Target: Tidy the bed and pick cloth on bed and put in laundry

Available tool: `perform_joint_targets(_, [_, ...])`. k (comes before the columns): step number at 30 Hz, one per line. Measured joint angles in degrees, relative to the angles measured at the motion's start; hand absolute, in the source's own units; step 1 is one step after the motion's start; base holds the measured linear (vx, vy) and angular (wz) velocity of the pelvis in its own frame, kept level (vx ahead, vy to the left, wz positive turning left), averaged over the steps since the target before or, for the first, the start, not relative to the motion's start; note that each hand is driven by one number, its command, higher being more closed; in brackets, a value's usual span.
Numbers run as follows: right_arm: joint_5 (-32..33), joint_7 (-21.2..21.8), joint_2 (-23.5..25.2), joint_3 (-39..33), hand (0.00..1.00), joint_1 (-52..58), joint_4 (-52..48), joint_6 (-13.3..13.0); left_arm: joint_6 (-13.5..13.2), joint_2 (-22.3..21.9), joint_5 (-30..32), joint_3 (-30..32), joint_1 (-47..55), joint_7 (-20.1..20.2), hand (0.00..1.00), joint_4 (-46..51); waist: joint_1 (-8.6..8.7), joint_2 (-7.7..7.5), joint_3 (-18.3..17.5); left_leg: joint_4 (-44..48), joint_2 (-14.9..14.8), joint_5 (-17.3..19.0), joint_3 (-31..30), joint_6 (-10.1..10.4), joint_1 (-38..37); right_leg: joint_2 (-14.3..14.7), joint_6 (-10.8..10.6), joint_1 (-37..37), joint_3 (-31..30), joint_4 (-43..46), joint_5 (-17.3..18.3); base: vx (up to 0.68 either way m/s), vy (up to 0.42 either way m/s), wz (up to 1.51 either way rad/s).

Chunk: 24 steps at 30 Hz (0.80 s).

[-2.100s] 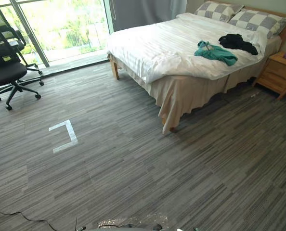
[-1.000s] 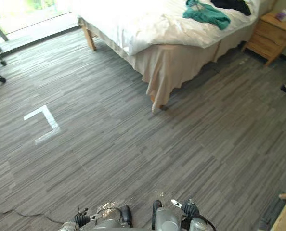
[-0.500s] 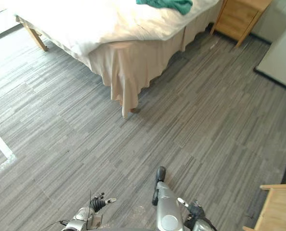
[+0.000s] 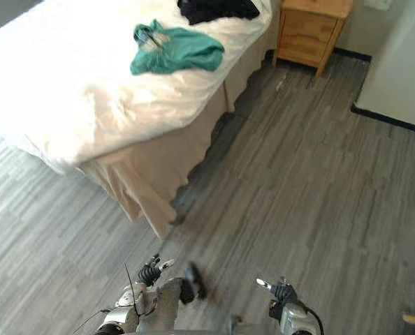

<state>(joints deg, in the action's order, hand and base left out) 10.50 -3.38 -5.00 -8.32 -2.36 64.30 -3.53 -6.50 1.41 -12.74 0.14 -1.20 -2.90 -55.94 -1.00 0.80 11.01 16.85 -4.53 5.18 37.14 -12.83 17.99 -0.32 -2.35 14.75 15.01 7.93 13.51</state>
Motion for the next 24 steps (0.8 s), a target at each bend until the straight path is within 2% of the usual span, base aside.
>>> perform_joint_targets(1, [-0.1, 0.1, 0.3, -0.1, 0.0, 0.0, 0.8, 0.1, 0.0, 0.0, 0.0, 0.3, 0.0, 0.0, 0.0, -0.2, -0.15, 0.0, 0.0, -0.3, 0.4, 0.8, -1.5, 0.3, -0.7, -0.6, -1.2, -2.6, 1.3, 6.9, -0.5, 0.69, 0.2, 1.02])
perform_joint_targets(2, [-0.8, 0.1, 0.9, -0.4, 0.0, 0.2, 1.5, 0.1, 0.1, 0.4, 0.0, 0.3, 0.0, -0.1, 0.0, -1.1, 0.23, -0.13, -0.1, -1.3, 1.4, 2.0, -5.1, 2.0, -3.6, -2.6, -7.1, -7.9, 2.0, 22.8, -3.5, 0.58, 0.179, 1.11])
perform_joint_targets(3, [-2.1, 0.1, 1.1, -0.8, 0.0, 0.6, 1.7, 0.0, 0.6, 0.6, 0.0, 0.3, -0.1, -0.3, 0.0, -1.8, 0.26, -0.41, 0.0, -2.3, 2.5, 2.9, -7.8, 3.4, -6.7, -4.2, -8.2, -10.9, 1.9, 34.1, -3.8, 0.72, 0.167, 1.51])
perform_joint_targets(4, [-2.2, 0.0, 0.9, -1.4, 0.0, 1.1, 1.6, 0.0, 1.0, 0.6, 0.0, 0.3, 0.0, -0.5, 0.0, -3.3, 0.45, -0.2, 0.1, -4.2, 3.6, 3.5, -11.2, 4.1, -12.0, -6.5, -6.7, -13.5, 2.7, 43.3, -2.7, 0.72, 0.121, 1.32])
perform_joint_targets(5, [-2.1, 0.0, 0.9, -1.8, 0.0, 1.6, 0.9, 0.0, 1.1, 0.6, 0.0, 0.3, 0.1, -0.6, 0.0, -4.1, 0.51, 0.0, 0.0, -5.4, 3.8, 3.5, -13.2, 4.3, -14.5, -7.8, -5.6, -14.6, 4.0, 45.5, -1.8, 0.68, 0.026, 1.54])
perform_joint_targets(6, [-2.1, -0.1, 0.8, -2.2, 0.0, 2.5, -0.6, -0.4, 1.1, 0.9, 0.1, 0.2, 0.1, -0.9, 0.0, -5.4, 1.11, 0.96, 0.1, -7.2, 3.7, 3.2, -17.2, 4.7, -18.4, -9.5, -2.5, -16.9, 7.1, 45.6, 0.1, 0.64, -0.072, 1.71])
perform_joint_targets(7, [-2.1, -0.1, 0.8, -2.8, 0.0, 2.4, -1.4, -0.6, 1.2, 1.5, 0.6, 0.3, 0.0, -1.0, 0.0, -6.0, 1.97, 1.64, 0.4, -8.2, 2.7, 2.9, -21.3, 5.2, -20.9, -10.0, -0.9, -19.2, 8.5, 40.6, 2.5, 0.61, -0.125, 1.81])
perform_joint_targets(8, [-2.1, -0.2, 0.8, -3.0, 0.0, 2.4, -1.7, -0.6, 1.2, 1.7, 1.2, 0.3, 0.0, -1.0, 0.0, -6.6, 2.27, 1.78, 0.3, -8.2, 2.2, 2.8, -23.2, 5.4, -21.4, -9.9, -1.1, -20.4, 8.2, 36.5, 3.0, 0.67, -0.271, 2.15])
perform_joint_targets(9, [-2.0, -0.1, 0.7, -4.2, 0.0, 2.3, -2.0, -0.6, 1.2, 2.0, 1.7, 0.3, 0.0, -1.0, 0.0, -7.0, 2.75, 1.72, 0.2, -8.2, 1.1, 2.2, -26.9, 8.5, -22.0, -9.7, -2.5, -23.0, 5.2, 23.8, 2.4, 0.53, -0.279, 1.82])
perform_joint_targets(10, [-1.8, -0.2, 0.7, -4.7, 0.0, 2.3, -2.1, -0.6, 1.2, 2.1, 2.1, 0.3, 0.1, -1.0, 0.0, -7.0, 2.93, 1.66, 0.1, -8.2, 0.7, 2.3, -28.3, 9.4, -22.1, -9.6, -3.7, -23.6, 3.2, 18.1, 1.4, 0.6, -0.382, 2.08])
perform_joint_targets(11, [-1.5, -0.2, 0.7, -5.4, 0.0, 2.3, -2.1, -0.6, 1.2, 2.3, 2.2, 0.3, 0.1, -1.0, 0.0, -7.0, 3.22, 1.34, 0.0, -8.4, 0.4, 2.6, -30.0, 11.4, -22.2, -10.0, -4.4, -24.4, -0.6, 10.1, -1.8, 0.49, -0.385, 1.9])
perform_joint_targets(12, [-1.3, -0.2, 0.9, -5.7, 0.0, 2.4, -1.8, -0.5, 1.2, 2.6, 2.3, 0.3, 0.1, -1.0, 0.0, -7.0, 3.21, -0.09, -0.6, -8.8, 0.0, 4.1, -31.1, 14.6, -22.6, -11.1, -4.9, -25.3, -6.5, 1.8, -9.0, 0.49, -0.417, 1.85])
perform_joint_targets(13, [-0.9, -0.1, 1.2, -6.2, 0.0, 2.4, -1.5, -0.5, 1.2, 3.1, 2.3, 0.3, 0.2, -1.0, 0.0, -7.0, 3.19, -0.85, -0.7, -8.9, 0.0, 5.1, -31.7, 16.1, -22.9, -11.7, -5.1, -25.5, -8.9, -0.5, -13.3, 0.49, -0.481, 1.85])
perform_joint_targets(14, [-0.1, 0.0, 2.8, -6.4, 0.0, 2.6, -0.7, -0.5, 1.2, 5.4, 2.4, 0.6, 0.9, -1.0, 0.0, -7.2, 2.84, -3.8, -0.9, -9.1, 1.0, 6.6, -33.2, 18.5, -23.9, -13.1, -6.6, -27.1, -12.9, 0.4, -21.1, 0.41, -0.533, 1.02])
perform_joint_targets(15, [0.5, 0.3, 2.3, -6.3, 0.0, 1.5, -0.1, -0.5, 1.5, 4.3, 2.5, 1.9, 1.6, -1.2, 0.0, -7.7, 1.48, -0.73, -1.0, -9.2, -2.7, 6.7, -33.6, 19.8, -24.2, -10.3, -6.0, -27.1, -12.3, 3.4, -17.6, 0.35, -0.506, 0.71])
perform_joint_targets(16, [0.7, 0.5, 1.7, -6.3, 0.0, 1.8, -0.1, -0.5, 1.4, 3.6, 2.5, 2.5, 2.2, -1.1, 0.0, -7.6, 1.41, -0.38, -1.3, -9.5, -3.7, 6.4, -33.3, 20.4, -23.8, -9.4, -5.6, -26.4, -12.0, 2.4, -17.2, 0.32, -0.465, 0.18])
perform_joint_targets(17, [0.9, 0.9, 0.1, -6.4, 0.0, 2.0, 0.1, -0.2, 1.1, 1.4, 2.5, 3.1, 3.6, -1.0, 0.0, -7.6, 1.4, 2.38, -1.6, -11.2, -6.1, 5.3, -31.8, 22.2, -24.9, -6.3, -4.6, -23.0, -9.9, -1.2, -17.0, 0.23, -0.289, 0.25])
perform_joint_targets(20, [0.9, 1.1, -0.4, -6.4, 0.0, 2.8, 0.7, 0.0, 0.9, 0.1, 2.4, 5.2, 4.3, -0.9, 0.0, -7.6, 1.68, 3.5, -2.3, -12.3, -8.7, 3.4, -29.8, 23.1, -27.0, -3.4, -2.8, -20.4, -8.7, -2.8, -16.6, 0.15, -0.207, 0.09])
perform_joint_targets(22, [0.7, 1.4, -0.5, -6.4, 0.0, 3.1, 1.0, 0.0, 0.7, 0.1, 2.1, 7.6, 4.6, -0.9, 0.0, -7.6, 1.64, 2.6, -2.9, -12.2, -9.4, 2.3, -29.5, 23.1, -26.6, -2.3, -1.9, -19.8, -8.5, -4.8, -17.2, 0.06, -0.18, -0.06])
perform_joint_targets(24, [0.7, 1.3, -1.1, -6.3, 0.0, 3.6, 1.3, 0.1, 0.8, 0.1, 2.1, 9.0, 4.8, -0.9, 0.0, -7.6, 1.73, 2.64, -2.9, -12.3, -9.5, 2.3, -29.4, 23.2, -26.3, -2.1, -1.6, -18.7, -7.9, -7.2, -18.3, -0.02, -0.046, 0.13])
